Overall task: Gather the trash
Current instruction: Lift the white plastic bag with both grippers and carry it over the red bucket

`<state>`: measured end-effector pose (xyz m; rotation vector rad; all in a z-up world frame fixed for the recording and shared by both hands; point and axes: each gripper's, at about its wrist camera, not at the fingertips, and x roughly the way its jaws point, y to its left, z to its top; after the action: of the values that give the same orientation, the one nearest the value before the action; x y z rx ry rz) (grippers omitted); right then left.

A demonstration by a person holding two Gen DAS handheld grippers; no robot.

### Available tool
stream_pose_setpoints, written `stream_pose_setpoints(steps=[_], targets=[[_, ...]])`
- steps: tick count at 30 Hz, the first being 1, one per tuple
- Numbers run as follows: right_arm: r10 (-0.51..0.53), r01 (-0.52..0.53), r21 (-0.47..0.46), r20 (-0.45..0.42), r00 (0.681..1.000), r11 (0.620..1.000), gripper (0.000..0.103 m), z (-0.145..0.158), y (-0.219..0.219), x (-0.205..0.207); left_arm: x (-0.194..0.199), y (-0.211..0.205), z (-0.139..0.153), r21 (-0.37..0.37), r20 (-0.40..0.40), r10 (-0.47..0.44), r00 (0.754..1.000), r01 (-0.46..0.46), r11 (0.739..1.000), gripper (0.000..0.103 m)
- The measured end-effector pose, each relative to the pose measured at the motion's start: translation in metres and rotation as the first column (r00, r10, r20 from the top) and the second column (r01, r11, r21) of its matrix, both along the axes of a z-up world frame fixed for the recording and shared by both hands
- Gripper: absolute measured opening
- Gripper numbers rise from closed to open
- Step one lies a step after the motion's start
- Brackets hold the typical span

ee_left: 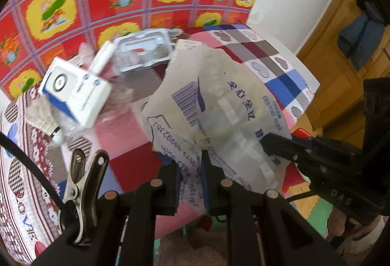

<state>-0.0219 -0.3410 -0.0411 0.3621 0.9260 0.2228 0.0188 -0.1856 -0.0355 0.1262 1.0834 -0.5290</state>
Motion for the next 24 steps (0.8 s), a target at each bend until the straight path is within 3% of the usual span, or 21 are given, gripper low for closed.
stream_pose_setpoints(steps=[14,24], targets=[[-0.108,0.108,-0.018,0.021,0.994,0.994,0.01,0.013,-0.073,-0.035,-0.02,-0.085,0.006,-0.007,0.011,-0.116,0.993,0.116,0.993,0.015],[-0.186,0.186,-0.03,0.019,0.982,0.982,0.01,0.017,-0.108,-0.053,-0.026,-0.125,0.005,-0.017,0.02,-0.198,0.98,0.198,0.98,0.015]])
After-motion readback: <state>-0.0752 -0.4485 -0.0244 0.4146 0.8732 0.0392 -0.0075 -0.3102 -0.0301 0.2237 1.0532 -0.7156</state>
